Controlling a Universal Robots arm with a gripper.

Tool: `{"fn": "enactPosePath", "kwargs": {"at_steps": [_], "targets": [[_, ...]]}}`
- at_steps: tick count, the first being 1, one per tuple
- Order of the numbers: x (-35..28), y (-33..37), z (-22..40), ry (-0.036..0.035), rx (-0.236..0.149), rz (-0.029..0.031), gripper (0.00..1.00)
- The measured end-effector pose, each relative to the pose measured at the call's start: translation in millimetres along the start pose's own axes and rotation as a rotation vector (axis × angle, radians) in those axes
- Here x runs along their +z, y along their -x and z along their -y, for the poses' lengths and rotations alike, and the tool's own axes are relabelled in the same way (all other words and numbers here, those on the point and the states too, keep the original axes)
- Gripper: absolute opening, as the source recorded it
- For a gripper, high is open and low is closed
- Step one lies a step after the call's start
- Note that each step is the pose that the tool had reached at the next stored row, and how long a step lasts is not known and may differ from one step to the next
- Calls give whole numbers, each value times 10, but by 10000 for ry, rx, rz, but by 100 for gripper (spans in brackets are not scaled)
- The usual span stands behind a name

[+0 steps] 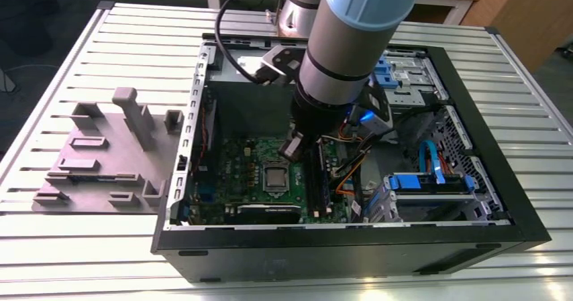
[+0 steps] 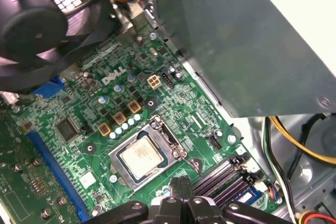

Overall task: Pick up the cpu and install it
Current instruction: 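Close the cpu cover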

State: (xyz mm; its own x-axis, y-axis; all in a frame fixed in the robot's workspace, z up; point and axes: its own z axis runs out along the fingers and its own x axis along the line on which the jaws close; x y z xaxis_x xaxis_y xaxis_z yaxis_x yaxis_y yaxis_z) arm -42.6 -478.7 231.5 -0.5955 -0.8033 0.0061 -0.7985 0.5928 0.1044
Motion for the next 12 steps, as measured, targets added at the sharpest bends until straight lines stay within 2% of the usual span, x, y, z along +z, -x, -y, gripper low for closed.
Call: {"fn": "enactPosePath", "kwargs": {"at_steps": [12], "targets": [[-26, 0, -3, 1, -74, -4, 10]]}}
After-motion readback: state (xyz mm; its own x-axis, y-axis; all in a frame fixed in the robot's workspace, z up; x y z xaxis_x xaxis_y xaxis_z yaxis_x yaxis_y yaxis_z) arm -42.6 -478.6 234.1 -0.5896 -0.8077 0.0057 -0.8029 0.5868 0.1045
